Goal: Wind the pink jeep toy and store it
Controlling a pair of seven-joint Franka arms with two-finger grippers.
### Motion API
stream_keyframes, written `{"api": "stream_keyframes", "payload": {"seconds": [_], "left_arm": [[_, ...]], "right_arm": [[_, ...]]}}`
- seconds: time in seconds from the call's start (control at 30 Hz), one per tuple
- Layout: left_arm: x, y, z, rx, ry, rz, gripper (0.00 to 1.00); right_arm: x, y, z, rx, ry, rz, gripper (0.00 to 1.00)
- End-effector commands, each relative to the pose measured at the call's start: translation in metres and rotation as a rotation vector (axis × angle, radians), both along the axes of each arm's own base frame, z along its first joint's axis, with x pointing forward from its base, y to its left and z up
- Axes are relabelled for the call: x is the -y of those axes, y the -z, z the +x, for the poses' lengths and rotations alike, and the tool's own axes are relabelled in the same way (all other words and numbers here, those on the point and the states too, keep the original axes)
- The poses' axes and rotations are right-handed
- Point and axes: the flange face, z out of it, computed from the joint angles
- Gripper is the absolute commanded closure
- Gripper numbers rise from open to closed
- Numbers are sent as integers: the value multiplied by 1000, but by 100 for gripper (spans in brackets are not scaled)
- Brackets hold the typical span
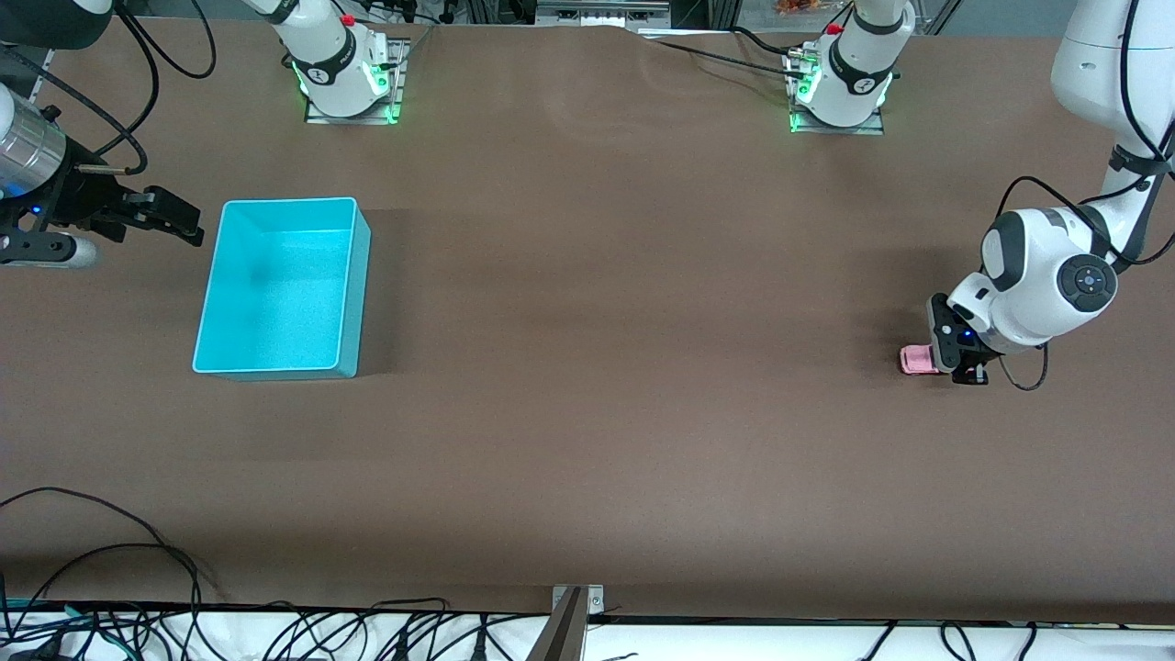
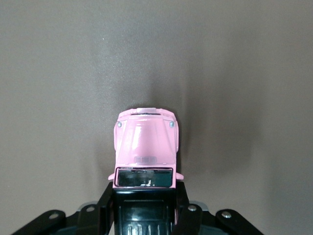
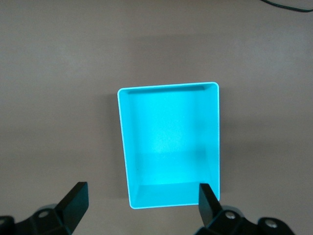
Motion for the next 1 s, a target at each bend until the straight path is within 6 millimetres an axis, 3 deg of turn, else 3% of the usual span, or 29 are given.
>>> {"api": "stream_keyframes", "payload": {"seconds": [0.0, 0.53, 0.97], "left_arm": [[-58, 53, 19, -2, 93, -9, 100], [-58, 53, 19, -2, 94, -9, 100], [-83, 45, 21, 16, 69, 6, 100]], "right_arm": [[1, -6, -3, 0, -8, 19, 0], [1, -6, -3, 0, -8, 19, 0], [1, -6, -3, 0, -8, 19, 0]]}}
